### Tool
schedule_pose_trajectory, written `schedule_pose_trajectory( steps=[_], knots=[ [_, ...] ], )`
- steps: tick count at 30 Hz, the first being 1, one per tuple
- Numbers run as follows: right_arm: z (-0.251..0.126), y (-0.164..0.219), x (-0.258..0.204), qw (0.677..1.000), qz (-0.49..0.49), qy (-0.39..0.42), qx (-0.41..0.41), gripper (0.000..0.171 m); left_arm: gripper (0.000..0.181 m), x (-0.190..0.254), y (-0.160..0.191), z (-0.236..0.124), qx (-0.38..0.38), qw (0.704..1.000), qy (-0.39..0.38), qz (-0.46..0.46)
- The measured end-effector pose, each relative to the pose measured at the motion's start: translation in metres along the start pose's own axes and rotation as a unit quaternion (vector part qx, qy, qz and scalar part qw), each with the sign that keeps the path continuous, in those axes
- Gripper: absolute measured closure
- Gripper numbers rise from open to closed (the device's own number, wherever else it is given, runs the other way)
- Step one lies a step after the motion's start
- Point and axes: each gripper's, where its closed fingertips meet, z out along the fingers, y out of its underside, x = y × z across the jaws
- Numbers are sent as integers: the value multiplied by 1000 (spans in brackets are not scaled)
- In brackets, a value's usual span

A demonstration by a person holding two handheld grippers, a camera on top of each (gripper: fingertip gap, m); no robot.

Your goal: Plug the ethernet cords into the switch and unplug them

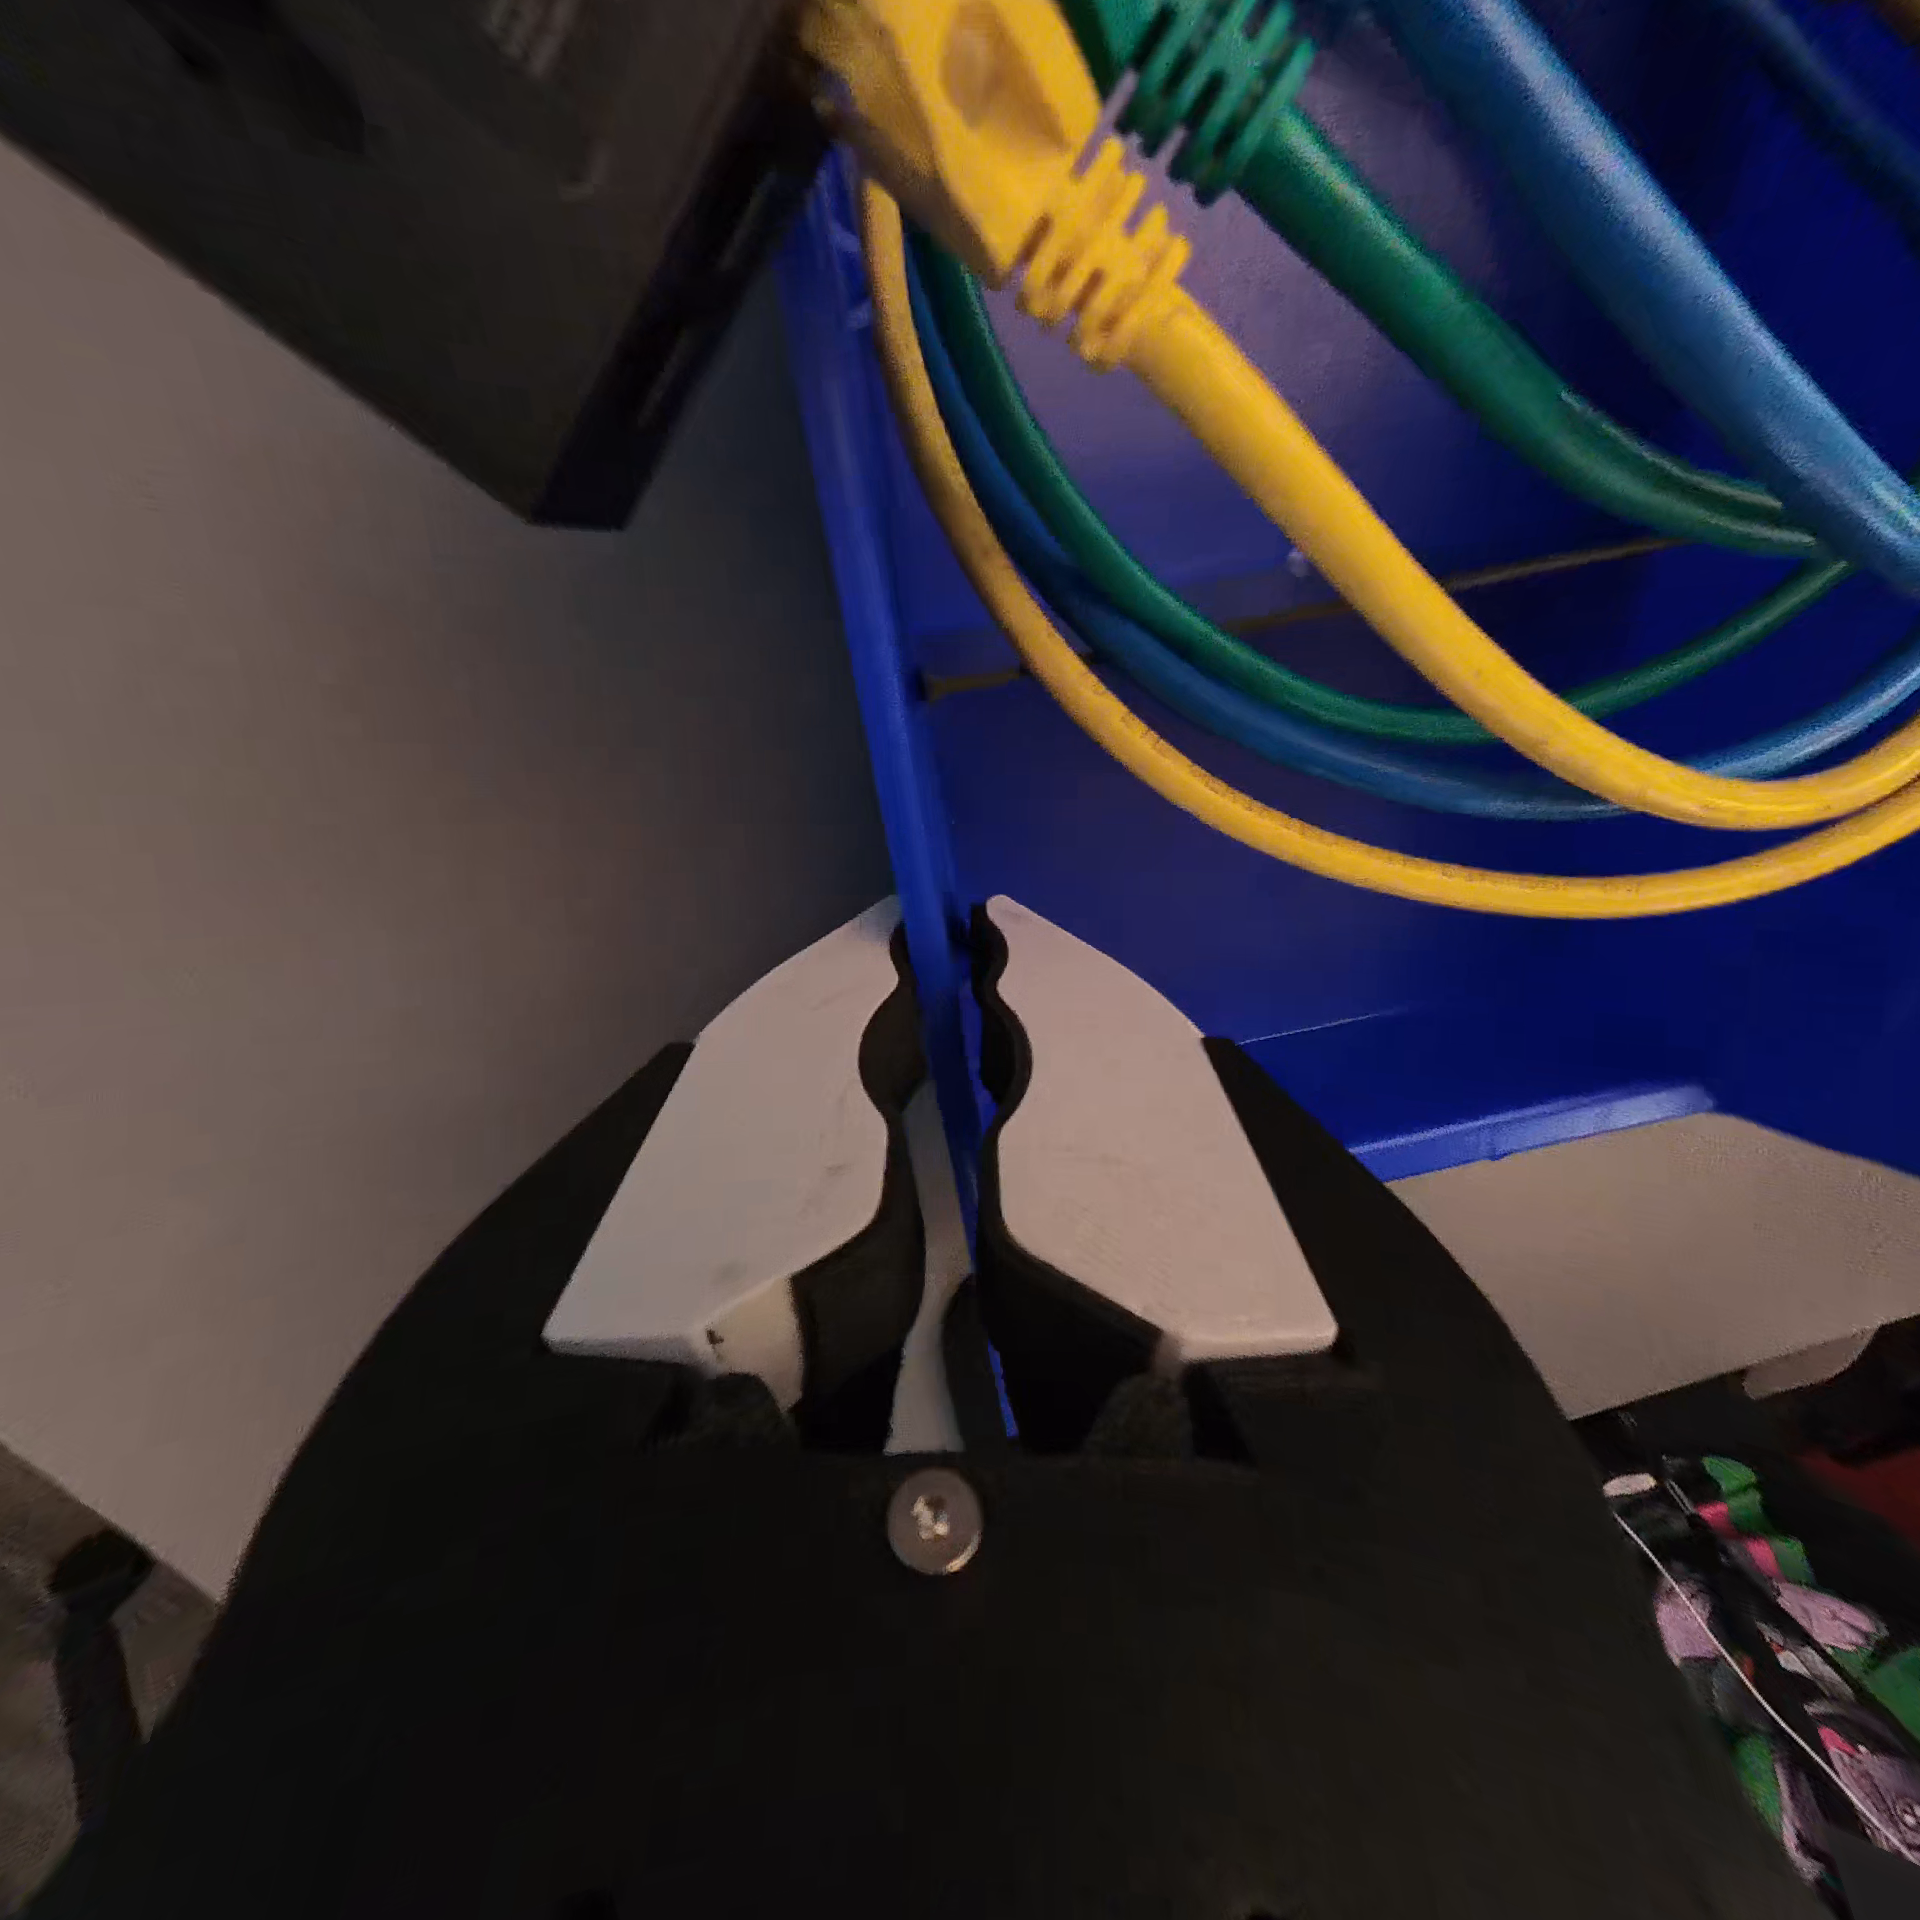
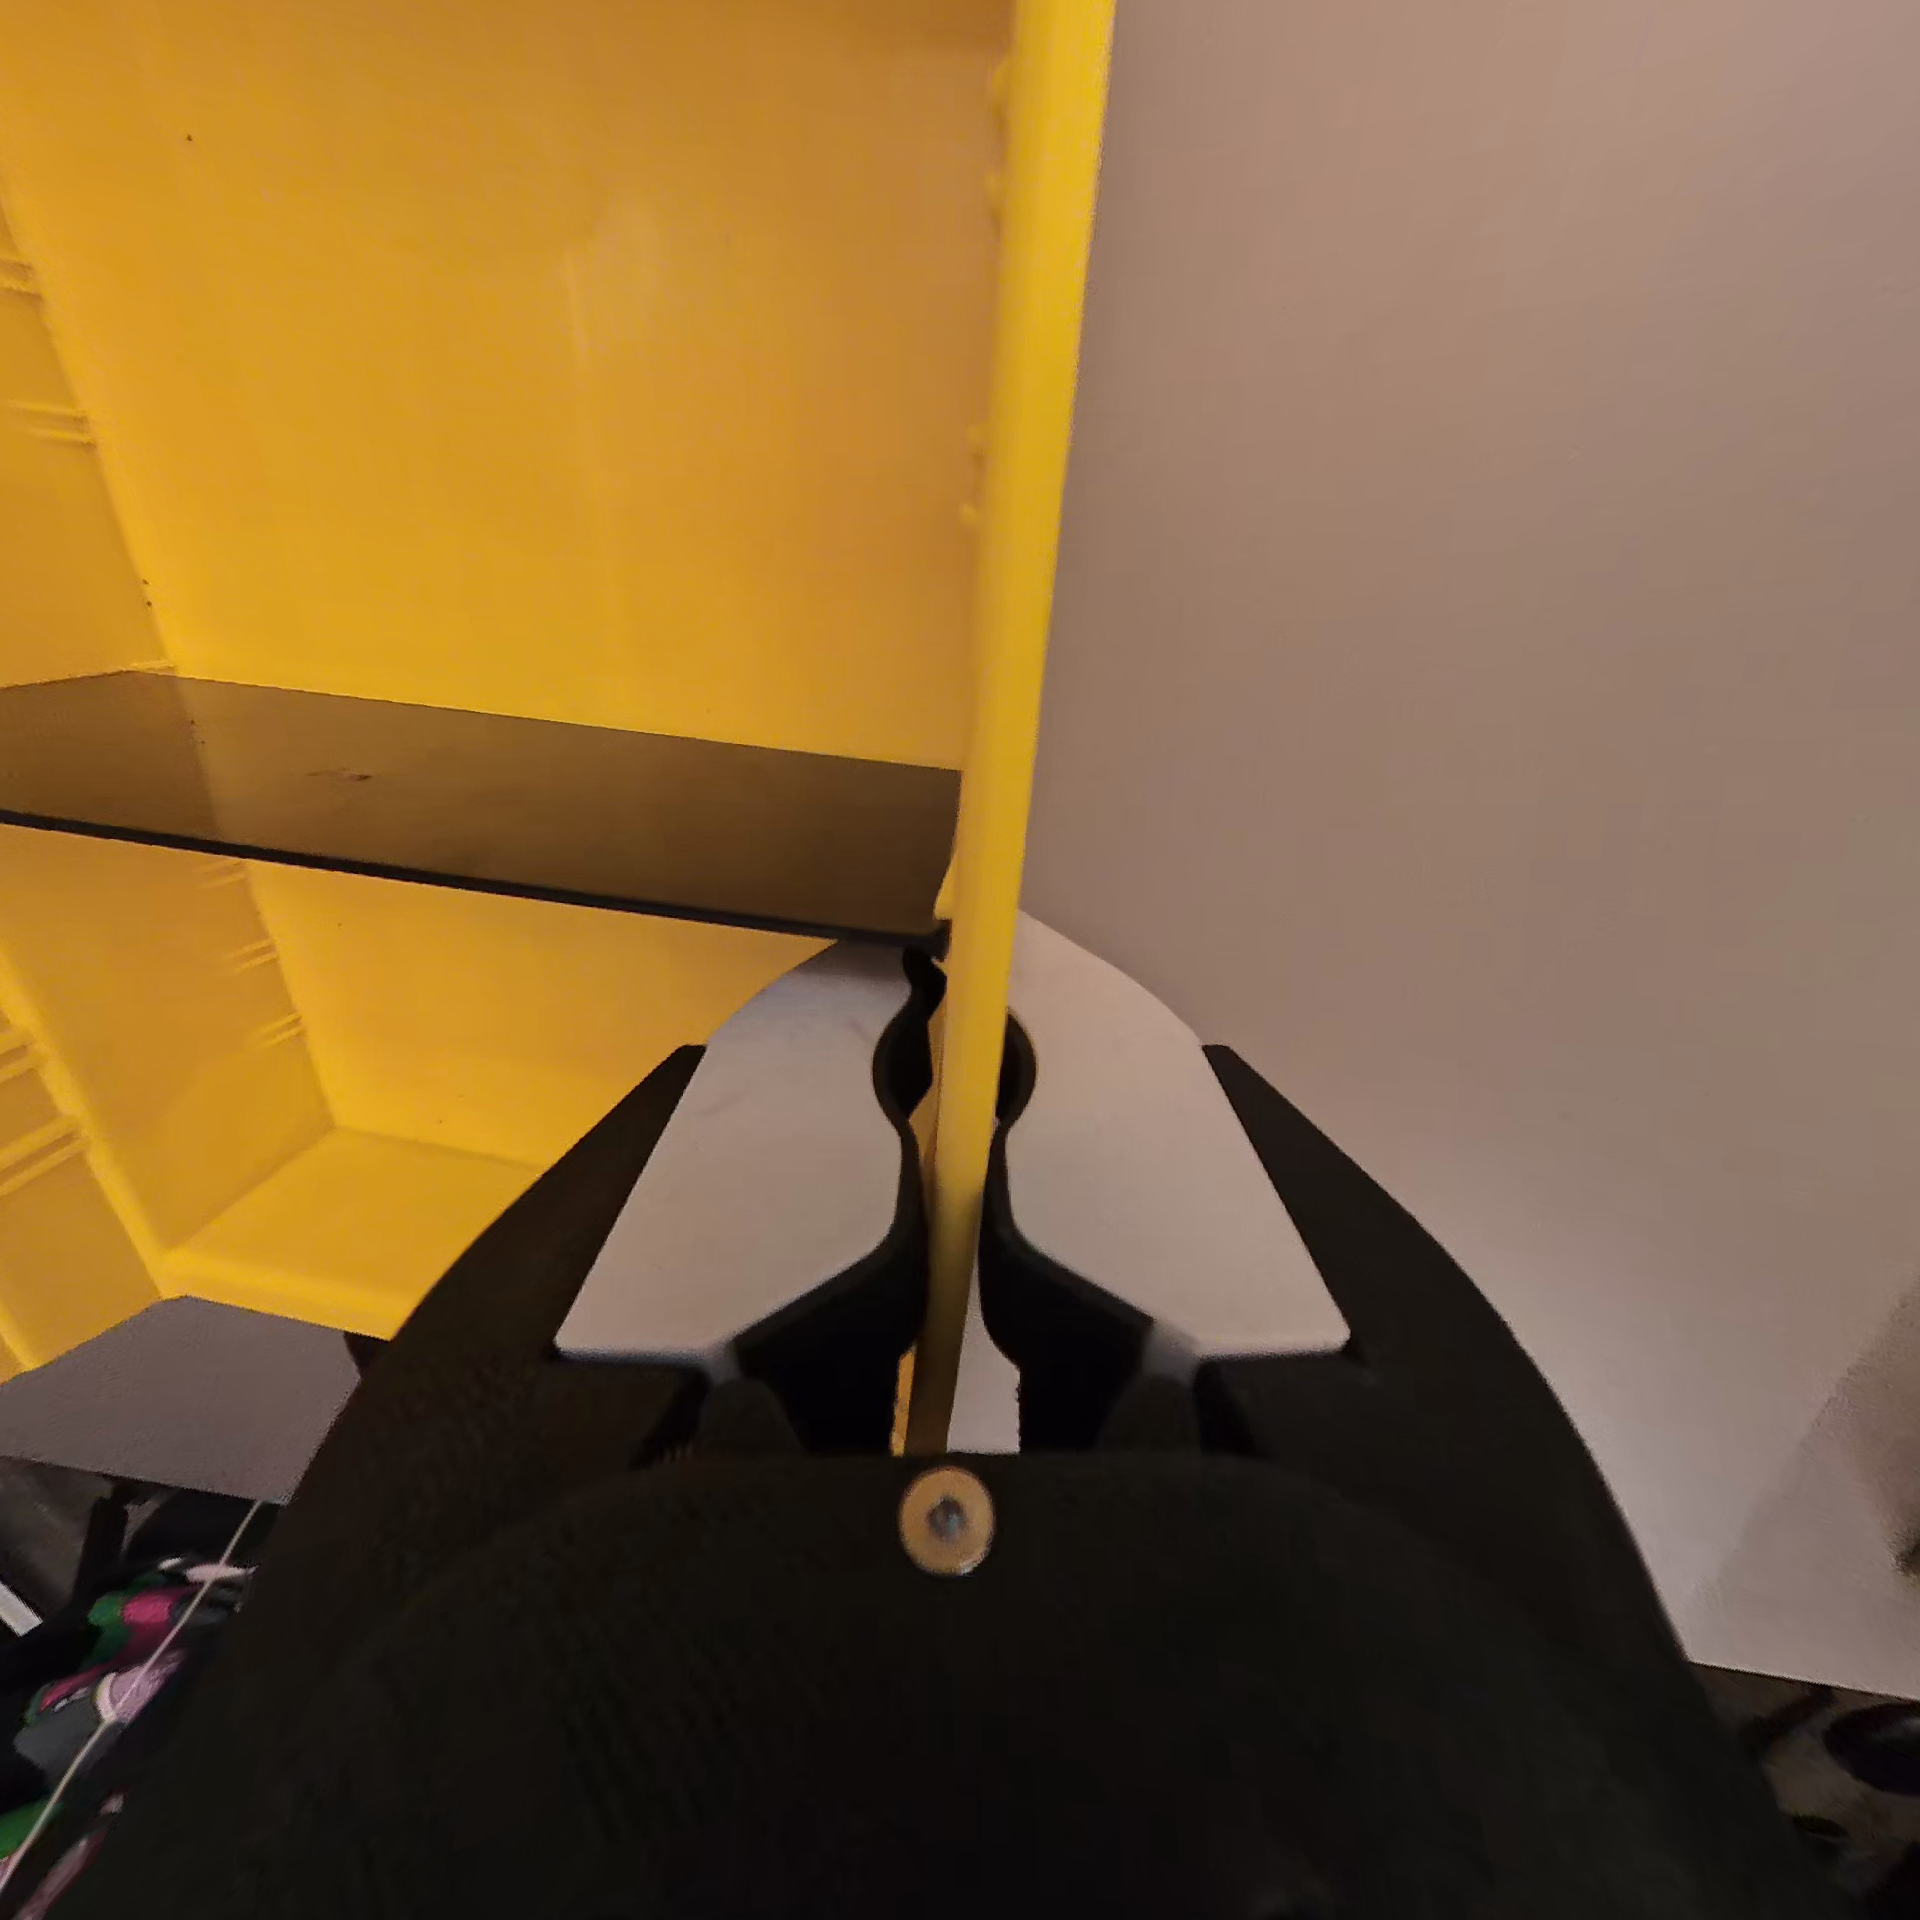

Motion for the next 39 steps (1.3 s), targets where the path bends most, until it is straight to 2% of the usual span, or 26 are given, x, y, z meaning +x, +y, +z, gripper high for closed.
schedule_pose_trajectory(
  steps=[6,12,27,37,38,39],
  knots=[
    [-2,-1,11,1000,-19,0,-8,165,176,-46,24,-10,15,999,9,-44],
    [-1,-2,11,1000,-13,2,-12,166,177,-80,33,-17,54,993,22,-107],
    [-1,-4,15,1000,12,-2,-9,165,176,-106,49,-22,109,973,11,-204],
    [-1,-4,17,1000,-3,-4,3,163,175,-108,50,-24,121,976,21,-180],
    [-2,-5,14,1000,-7,-11,14,157,167,-109,47,-27,136,975,25,-171],
    [-5,-9,11,999,-11,-20,33,149,145,-112,42,-33,161,973,25,-162]
  ],
)
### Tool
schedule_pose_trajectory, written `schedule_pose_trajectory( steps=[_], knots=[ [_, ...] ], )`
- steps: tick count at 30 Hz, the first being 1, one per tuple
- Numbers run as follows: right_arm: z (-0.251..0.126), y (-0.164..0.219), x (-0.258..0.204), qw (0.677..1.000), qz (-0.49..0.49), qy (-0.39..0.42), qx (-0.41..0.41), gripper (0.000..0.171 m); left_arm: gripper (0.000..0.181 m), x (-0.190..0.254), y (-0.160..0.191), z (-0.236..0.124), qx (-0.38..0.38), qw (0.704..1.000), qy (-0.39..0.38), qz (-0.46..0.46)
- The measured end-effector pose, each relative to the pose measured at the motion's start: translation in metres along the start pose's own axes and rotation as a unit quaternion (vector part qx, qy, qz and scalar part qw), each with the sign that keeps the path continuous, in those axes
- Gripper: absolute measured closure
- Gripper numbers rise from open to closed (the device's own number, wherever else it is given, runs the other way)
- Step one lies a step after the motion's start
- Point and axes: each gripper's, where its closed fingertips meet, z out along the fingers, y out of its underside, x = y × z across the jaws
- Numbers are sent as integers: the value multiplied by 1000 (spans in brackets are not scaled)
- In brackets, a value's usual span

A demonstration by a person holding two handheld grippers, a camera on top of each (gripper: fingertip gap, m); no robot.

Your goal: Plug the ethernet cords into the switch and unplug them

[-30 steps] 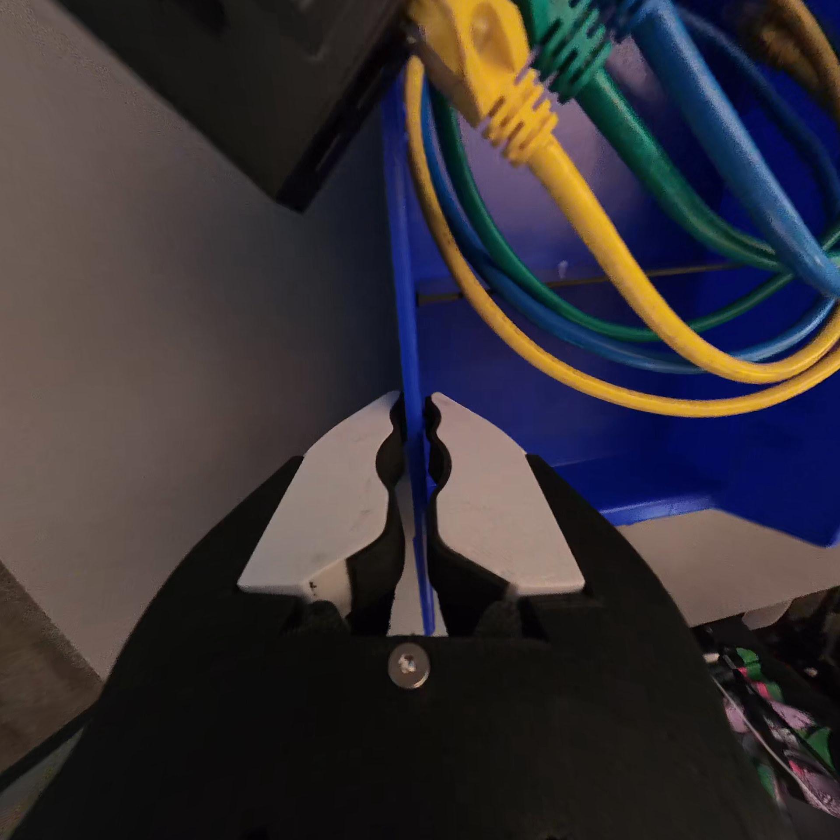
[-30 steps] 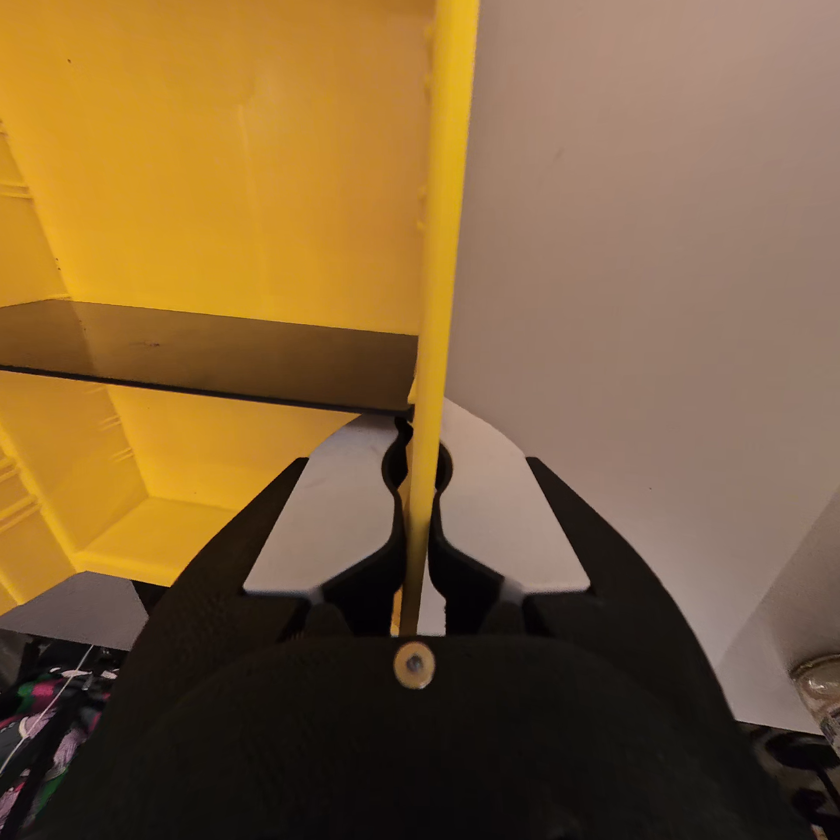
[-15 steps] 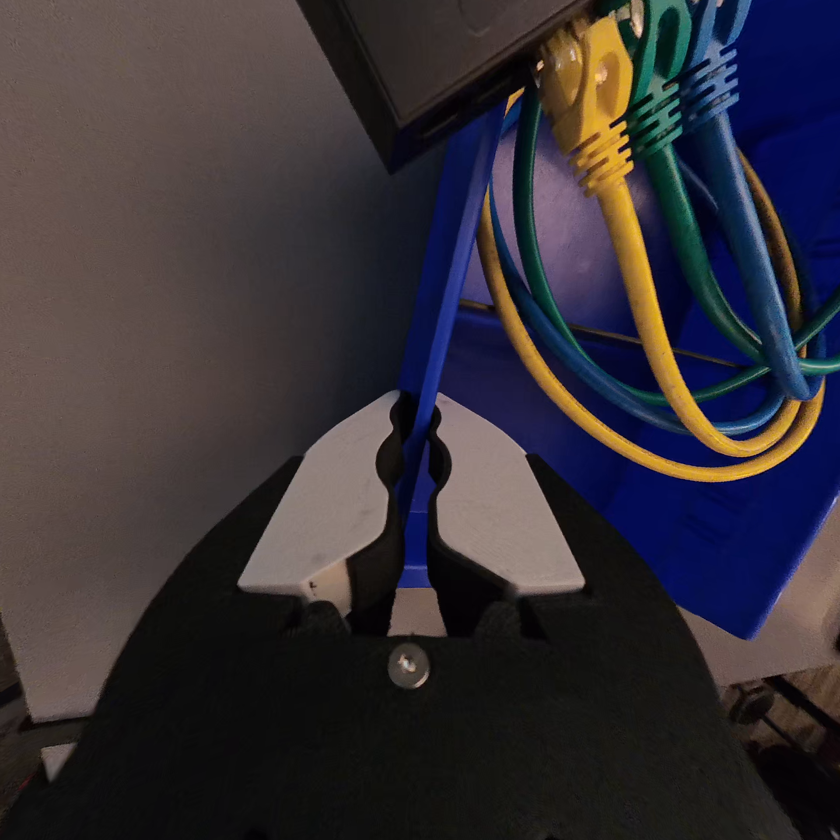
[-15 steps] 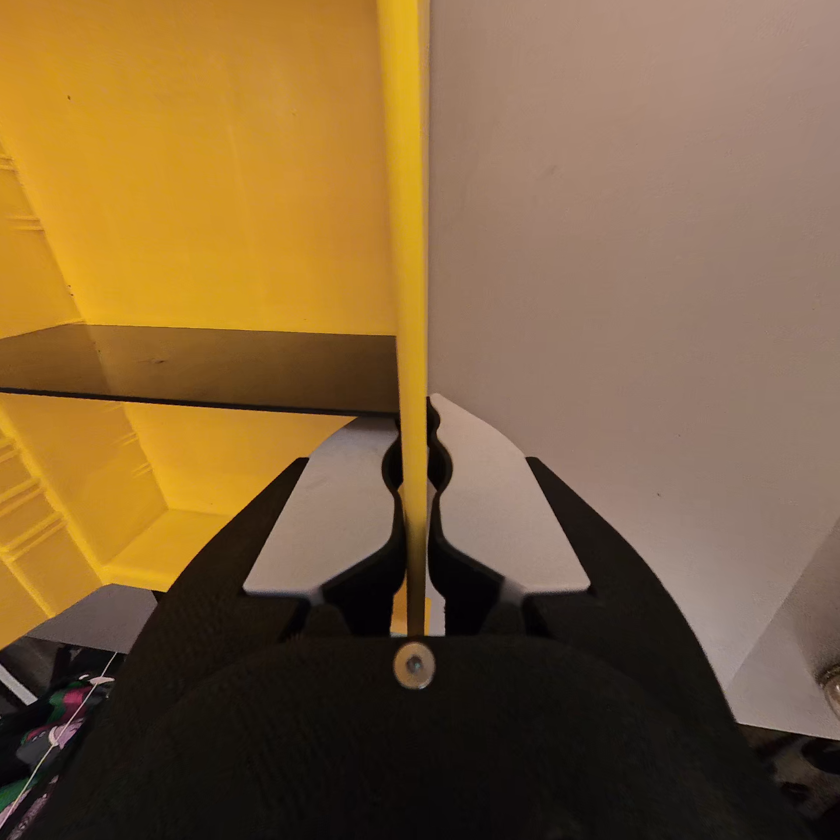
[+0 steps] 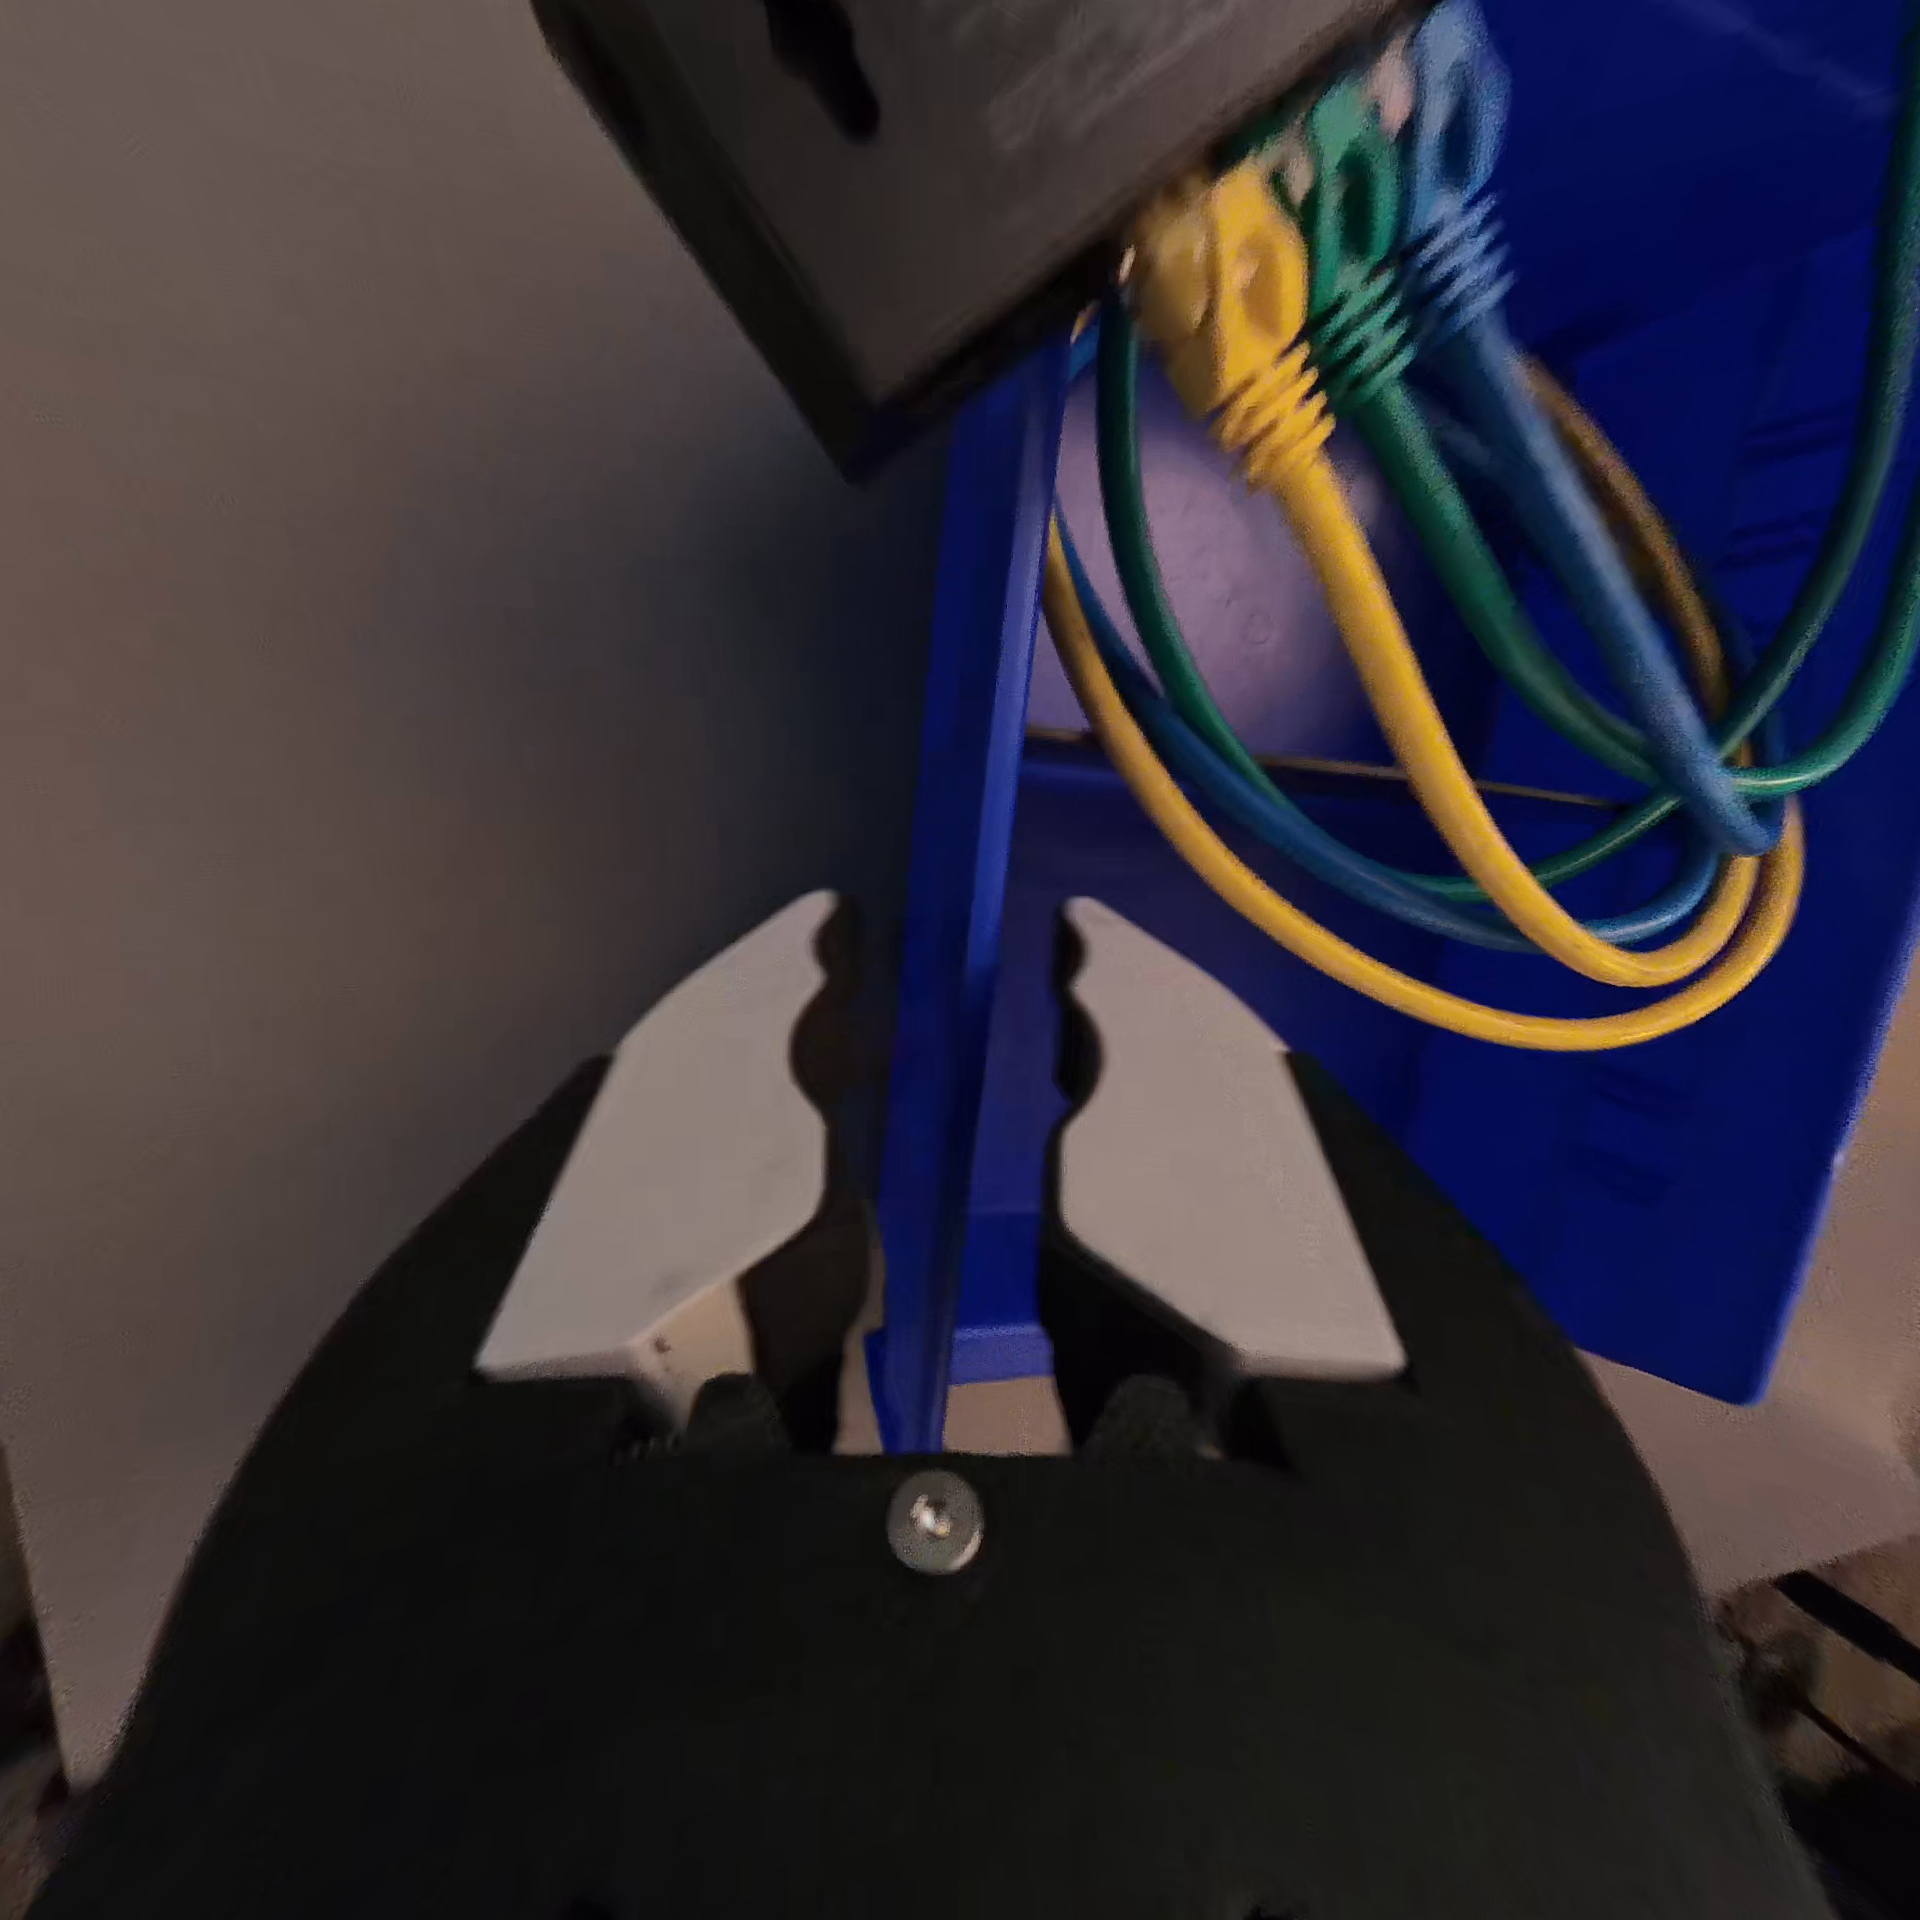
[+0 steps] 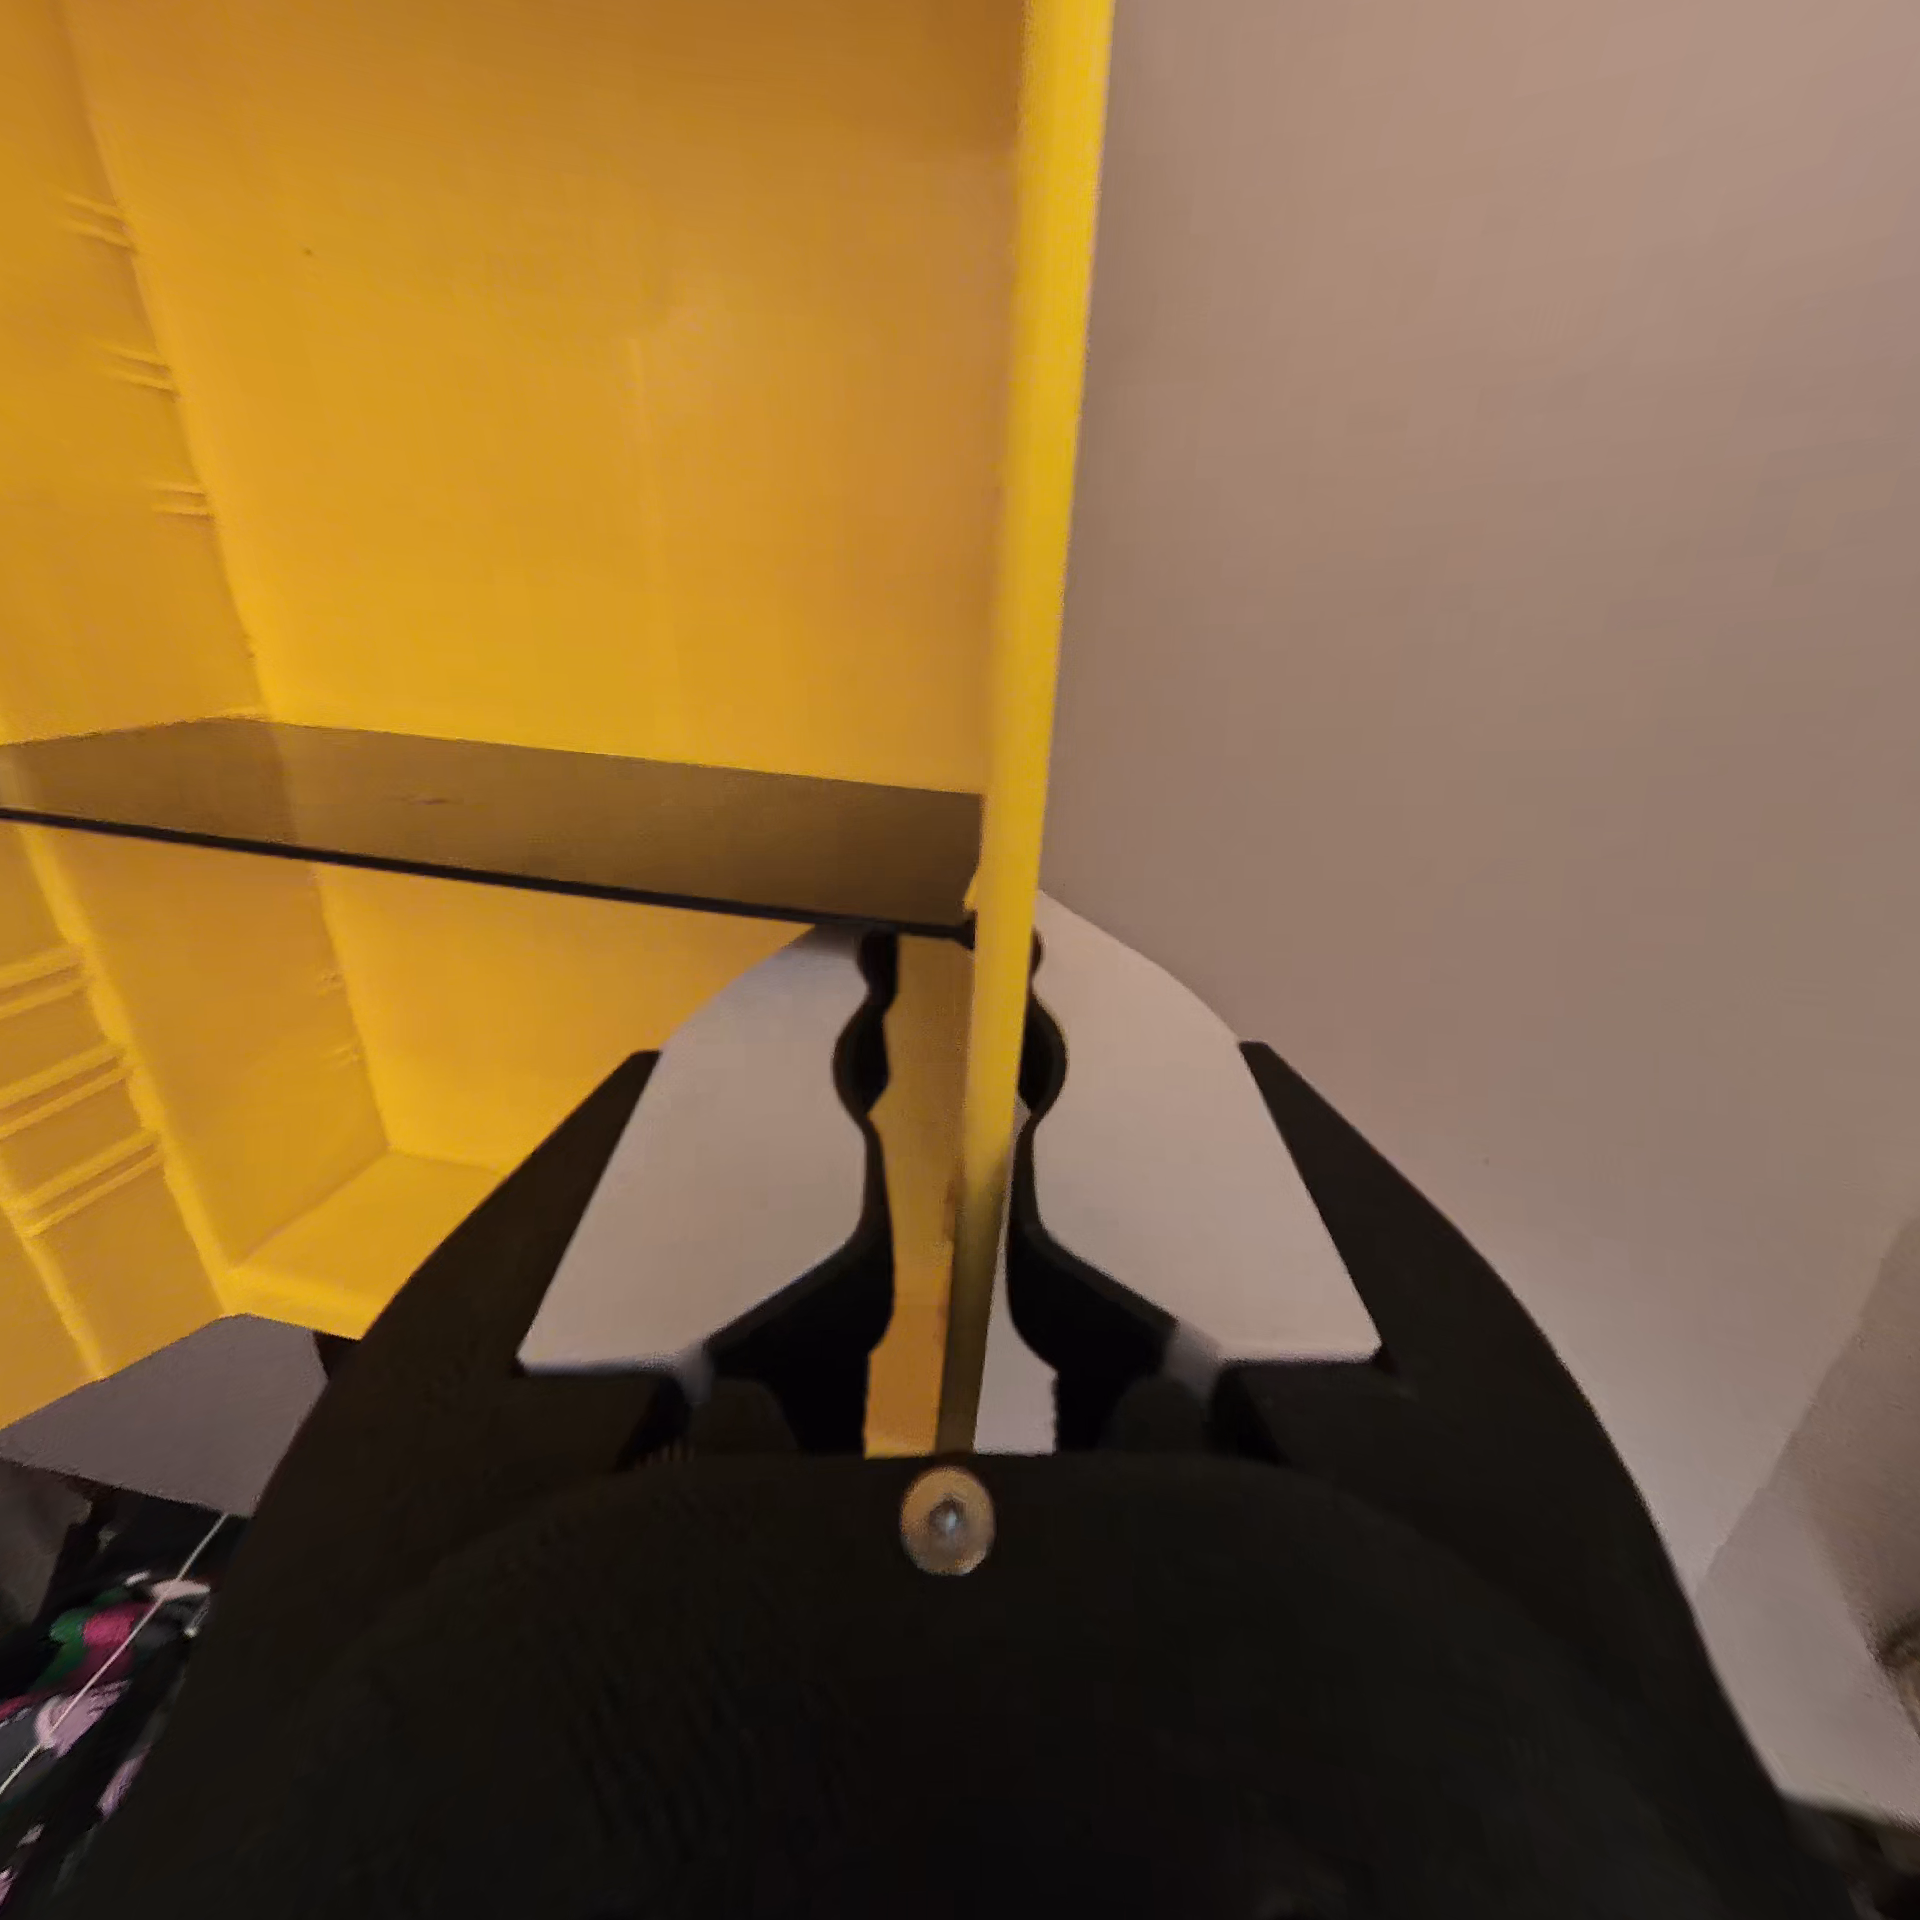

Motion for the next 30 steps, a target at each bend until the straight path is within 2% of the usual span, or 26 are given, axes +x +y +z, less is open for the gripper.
schedule_pose_trajectory(
  steps=[1,4,7,10,13,17,18,22,24,25,30],
  knots=[
    [-5,-5,-3,1000,-4,-10,24,145,129,0,-9,-6,28,999,10,13],
    [-26,-17,-9,994,-20,-47,102,135,98,-6,-44,-34,138,987,49,64],
    [-65,-35,-8,972,-67,-36,224,121,94,-8,-68,-56,221,959,101,146],
    [-122,-46,-20,914,-126,-18,384,119,76,-8,-77,-48,241,934,122,233],
    [-174,-36,-54,844,-166,-54,507,118,65,-2,-87,-30,243,913,136,297],
    [-207,-16,-88,797,-163,-133,566,117,66,1,-96,-9,231,898,167,336],
    [-210,-13,-94,793,-161,-149,569,118,67,2,-97,-5,226,896,174,341],
    [-207,-11,-109,791,-169,-153,568,121,91,3,-97,7,213,889,201,351],
    [-202,-14,-118,792,-178,-155,563,122,99,0,-97,14,206,891,195,354],
    [-200,-16,-125,790,-182,-164,562,123,110,0,-97,16,205,892,190,356],
    [-195,-22,-163,775,-205,-213,558,126,111,6,-106,-3,212,890,110,389]
  ],
)
